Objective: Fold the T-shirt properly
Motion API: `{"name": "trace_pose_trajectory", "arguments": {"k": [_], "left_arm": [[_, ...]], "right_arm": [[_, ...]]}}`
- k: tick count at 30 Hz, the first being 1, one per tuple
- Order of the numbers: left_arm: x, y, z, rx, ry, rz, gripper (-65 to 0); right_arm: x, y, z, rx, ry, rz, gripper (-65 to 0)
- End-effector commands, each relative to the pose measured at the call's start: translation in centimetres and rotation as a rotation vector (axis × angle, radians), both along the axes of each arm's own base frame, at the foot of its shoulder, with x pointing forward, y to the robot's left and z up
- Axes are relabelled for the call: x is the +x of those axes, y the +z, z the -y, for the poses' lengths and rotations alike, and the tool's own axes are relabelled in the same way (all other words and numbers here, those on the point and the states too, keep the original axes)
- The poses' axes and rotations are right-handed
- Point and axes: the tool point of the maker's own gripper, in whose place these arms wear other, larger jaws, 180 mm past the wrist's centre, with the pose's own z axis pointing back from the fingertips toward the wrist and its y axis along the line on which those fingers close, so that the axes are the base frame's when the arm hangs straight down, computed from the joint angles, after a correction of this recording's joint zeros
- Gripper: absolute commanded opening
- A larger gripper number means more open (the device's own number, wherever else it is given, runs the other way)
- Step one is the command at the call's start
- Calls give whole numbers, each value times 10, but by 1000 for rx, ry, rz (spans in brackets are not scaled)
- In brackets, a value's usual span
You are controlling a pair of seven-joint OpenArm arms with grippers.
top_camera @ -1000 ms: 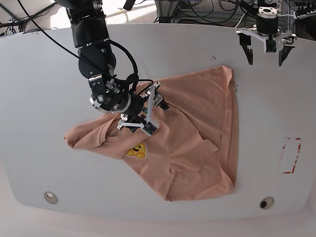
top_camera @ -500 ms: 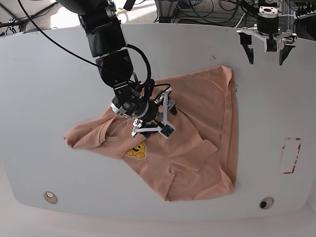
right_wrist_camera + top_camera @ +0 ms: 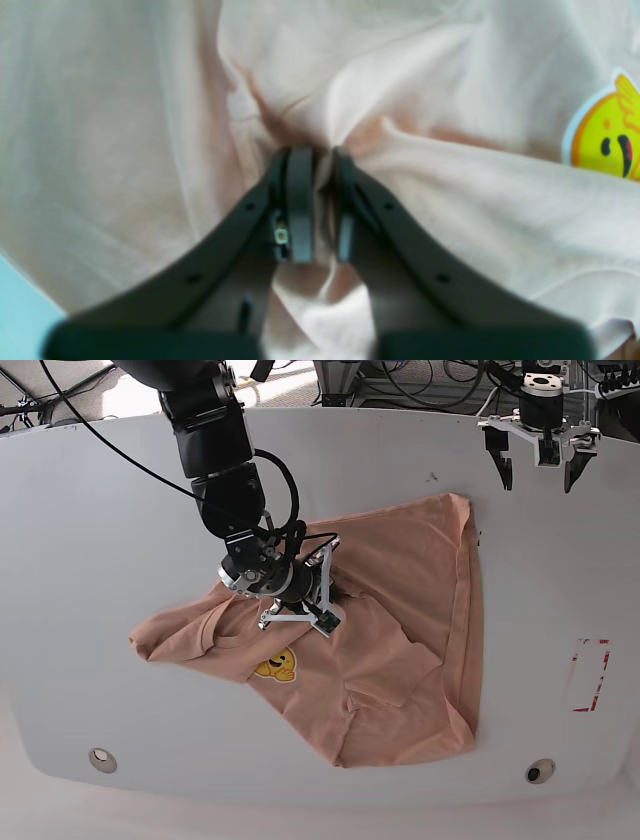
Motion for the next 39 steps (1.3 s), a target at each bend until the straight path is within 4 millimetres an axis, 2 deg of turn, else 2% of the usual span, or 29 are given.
{"name": "trace_pose_trajectory", "arguments": {"k": [1,6,9,17,21,27,35,37,39], "left_arm": [[4,10,1,8,-10,39,-119],[4,10,0,10,-9,39,-119],[4,10,0,10,-9,39,-119],[7,13,2,0,-6,52,-117],[19,11,9,-25,-9,53,-115],[29,2,21,-82,27,18,-114],[43,-11,71,-171,-102,-44,-115],[54,-5,73,-172,-111,-15,-115],[58,-7,74,-174,-107,-31,-115]], "right_arm": [[18,26,-7,41,-2,73,-650],[16,43,-4,15,-5,108,-650],[19,64,-3,2,-6,157,-650],[25,105,0,2,-12,267,-650],[42,125,18,18,-70,314,-650],[50,133,24,15,-85,333,-650],[50,132,24,11,-85,332,-650],[50,132,24,12,-85,332,-650],[49,132,24,16,-85,332,-650]]}}
